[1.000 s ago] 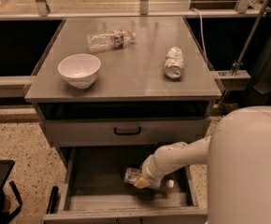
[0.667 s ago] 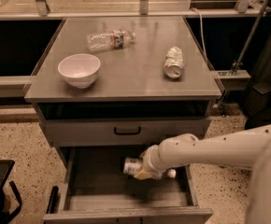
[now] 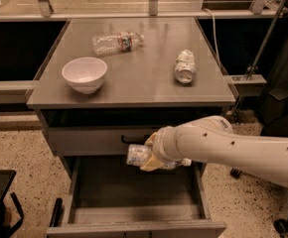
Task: Pick blue plastic bottle from middle drawer and place on counter
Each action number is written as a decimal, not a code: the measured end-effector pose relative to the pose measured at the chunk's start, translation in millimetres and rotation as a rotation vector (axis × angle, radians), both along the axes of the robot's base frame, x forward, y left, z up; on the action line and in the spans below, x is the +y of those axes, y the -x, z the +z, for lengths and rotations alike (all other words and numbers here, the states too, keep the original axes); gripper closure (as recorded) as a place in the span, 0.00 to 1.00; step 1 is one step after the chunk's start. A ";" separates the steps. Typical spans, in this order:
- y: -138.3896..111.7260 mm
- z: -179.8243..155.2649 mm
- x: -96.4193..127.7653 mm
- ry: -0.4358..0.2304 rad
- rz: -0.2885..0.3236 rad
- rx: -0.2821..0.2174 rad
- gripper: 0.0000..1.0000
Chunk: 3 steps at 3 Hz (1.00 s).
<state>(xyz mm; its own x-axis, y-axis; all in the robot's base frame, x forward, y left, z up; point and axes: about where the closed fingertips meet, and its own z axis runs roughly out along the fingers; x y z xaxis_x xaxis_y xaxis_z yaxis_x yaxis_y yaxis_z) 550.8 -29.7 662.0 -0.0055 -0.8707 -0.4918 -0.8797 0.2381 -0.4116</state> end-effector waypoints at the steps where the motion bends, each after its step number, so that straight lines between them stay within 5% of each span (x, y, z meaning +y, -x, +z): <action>1: 0.0 0.1 0.0 0.000 0.000 0.000 1.00; 2: 3.0 43.1 -16.8 0.001 -0.032 -0.076 1.00; 3: 9.3 139.1 -33.0 0.015 -0.063 -0.244 1.00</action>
Offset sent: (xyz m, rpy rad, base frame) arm -0.0149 -0.0619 0.1469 -0.0021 -0.2492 -0.1110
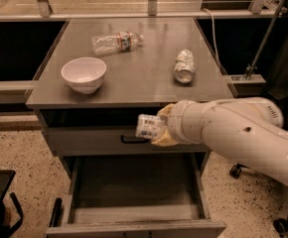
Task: Pick blue plastic bottle from middle drawer and place on counter
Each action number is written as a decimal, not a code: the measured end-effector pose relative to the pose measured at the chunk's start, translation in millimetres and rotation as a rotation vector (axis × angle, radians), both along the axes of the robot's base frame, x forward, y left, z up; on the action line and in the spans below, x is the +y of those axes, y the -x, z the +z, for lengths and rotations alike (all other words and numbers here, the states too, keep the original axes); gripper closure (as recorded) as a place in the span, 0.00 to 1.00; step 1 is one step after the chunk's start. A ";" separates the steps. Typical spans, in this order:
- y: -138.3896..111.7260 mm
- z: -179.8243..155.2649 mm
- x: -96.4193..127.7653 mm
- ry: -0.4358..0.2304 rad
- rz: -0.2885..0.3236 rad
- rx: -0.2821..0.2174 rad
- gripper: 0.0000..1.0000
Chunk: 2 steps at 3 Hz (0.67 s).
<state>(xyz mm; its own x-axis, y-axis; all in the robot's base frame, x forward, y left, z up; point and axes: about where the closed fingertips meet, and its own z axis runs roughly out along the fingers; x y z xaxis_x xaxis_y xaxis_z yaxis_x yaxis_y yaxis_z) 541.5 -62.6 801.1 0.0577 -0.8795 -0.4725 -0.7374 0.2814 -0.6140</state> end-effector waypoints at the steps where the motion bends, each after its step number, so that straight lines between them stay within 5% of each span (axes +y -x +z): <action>1: -9.3 84.3 6.5 0.010 0.018 -0.143 1.00; 2: -12.2 95.0 8.2 0.007 0.020 -0.162 1.00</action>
Offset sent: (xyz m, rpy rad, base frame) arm 0.0075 0.0051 0.0701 -0.0098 -0.1194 0.0149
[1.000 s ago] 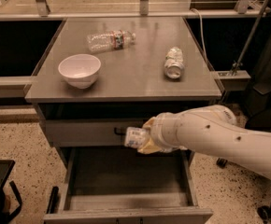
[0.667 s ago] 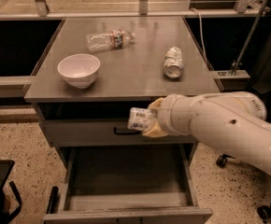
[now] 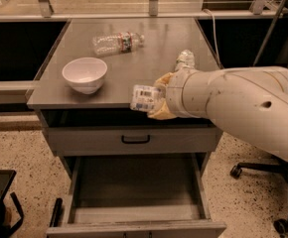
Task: Pick blue plastic bottle from middle drawer and place on counter
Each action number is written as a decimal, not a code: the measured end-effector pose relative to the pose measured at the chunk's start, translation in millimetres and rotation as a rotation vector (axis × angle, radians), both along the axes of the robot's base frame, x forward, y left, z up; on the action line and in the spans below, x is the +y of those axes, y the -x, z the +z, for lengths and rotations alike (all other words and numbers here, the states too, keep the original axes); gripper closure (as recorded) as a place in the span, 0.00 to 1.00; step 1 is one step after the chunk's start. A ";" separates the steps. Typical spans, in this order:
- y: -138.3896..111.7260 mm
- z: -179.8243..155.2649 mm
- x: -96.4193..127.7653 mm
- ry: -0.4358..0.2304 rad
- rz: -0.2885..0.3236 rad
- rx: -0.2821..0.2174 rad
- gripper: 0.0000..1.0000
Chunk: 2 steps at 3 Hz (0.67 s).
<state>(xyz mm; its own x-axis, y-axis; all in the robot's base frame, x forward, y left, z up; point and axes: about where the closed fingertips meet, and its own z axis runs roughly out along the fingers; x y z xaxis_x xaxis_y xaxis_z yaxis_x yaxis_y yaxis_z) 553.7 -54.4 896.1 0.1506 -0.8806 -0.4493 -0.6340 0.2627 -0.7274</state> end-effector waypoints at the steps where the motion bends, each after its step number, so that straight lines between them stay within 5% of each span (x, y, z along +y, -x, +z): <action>1: -11.8 -6.4 0.7 0.005 0.000 0.003 1.00; 2: -48.3 0.9 22.4 0.041 0.042 -0.020 1.00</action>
Offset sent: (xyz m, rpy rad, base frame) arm 0.1178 0.0832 0.0232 -0.1380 -0.0995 0.1418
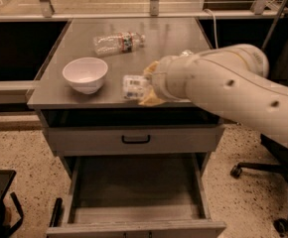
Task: Pick blue plastic bottle from middle drawer and place on counter
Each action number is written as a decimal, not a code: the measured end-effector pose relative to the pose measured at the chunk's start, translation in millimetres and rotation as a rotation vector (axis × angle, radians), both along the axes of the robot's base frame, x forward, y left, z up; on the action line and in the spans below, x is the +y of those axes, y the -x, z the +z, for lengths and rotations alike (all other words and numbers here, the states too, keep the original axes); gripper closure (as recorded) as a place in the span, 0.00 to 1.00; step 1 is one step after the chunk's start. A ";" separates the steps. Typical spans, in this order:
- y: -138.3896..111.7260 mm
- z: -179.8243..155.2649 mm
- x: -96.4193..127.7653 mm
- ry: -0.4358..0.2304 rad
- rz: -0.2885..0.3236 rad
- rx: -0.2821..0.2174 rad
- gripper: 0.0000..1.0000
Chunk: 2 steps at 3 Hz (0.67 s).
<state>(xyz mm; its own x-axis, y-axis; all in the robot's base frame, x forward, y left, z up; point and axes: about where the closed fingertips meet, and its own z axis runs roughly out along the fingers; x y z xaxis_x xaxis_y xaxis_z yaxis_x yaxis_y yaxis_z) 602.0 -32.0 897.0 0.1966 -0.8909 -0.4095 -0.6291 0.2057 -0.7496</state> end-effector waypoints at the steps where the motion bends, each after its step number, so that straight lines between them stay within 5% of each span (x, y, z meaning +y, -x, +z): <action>1: -43.3 20.1 39.2 0.082 0.066 -0.053 1.00; 2: -72.4 31.4 66.4 0.157 0.113 -0.073 1.00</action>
Offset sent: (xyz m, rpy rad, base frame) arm 0.1119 0.0997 0.0406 -0.2503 -0.0858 0.1710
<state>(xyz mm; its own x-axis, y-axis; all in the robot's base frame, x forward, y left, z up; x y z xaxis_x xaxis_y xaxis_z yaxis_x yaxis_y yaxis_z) 674.4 34.4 928.4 0.3230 -0.9132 -0.2485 -0.5845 0.0140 -0.8113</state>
